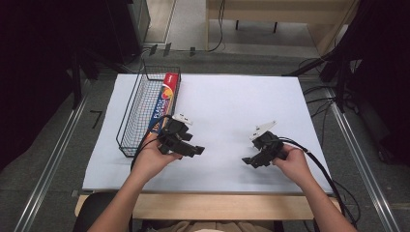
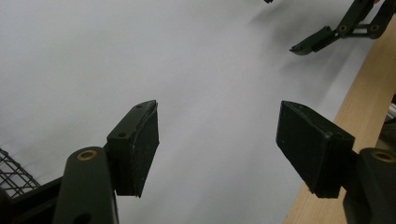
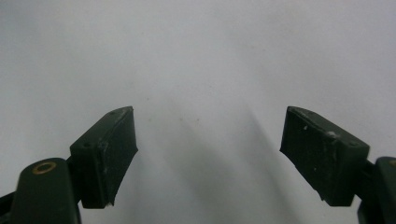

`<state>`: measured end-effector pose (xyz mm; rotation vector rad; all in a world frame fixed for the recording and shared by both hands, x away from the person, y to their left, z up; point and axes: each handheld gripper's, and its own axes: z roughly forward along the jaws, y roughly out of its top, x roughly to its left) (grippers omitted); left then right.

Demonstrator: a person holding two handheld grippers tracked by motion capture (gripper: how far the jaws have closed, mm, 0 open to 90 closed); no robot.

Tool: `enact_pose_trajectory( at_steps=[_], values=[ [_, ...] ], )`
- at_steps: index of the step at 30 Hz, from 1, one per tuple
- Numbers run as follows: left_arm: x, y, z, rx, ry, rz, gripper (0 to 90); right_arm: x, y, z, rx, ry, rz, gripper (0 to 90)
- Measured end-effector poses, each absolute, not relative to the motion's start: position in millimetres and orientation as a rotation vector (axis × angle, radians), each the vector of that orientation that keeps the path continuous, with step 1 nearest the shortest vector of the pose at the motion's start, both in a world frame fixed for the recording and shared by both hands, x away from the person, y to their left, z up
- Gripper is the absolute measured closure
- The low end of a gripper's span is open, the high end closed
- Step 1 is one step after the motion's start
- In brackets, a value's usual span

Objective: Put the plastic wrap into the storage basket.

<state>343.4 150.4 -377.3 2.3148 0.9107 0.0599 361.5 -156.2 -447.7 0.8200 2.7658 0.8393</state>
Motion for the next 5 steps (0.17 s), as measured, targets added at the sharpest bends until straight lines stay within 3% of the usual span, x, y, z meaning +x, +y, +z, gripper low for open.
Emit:
enact_pose_trajectory(
  at_steps=[5],
  values=[
    [340.9, 143.0, -381.1, 2.313, 0.865, 0.037, 29.8, 362.3, -157.0, -447.5, 0.831, 2.764, 0.841, 19.1]
  ],
)
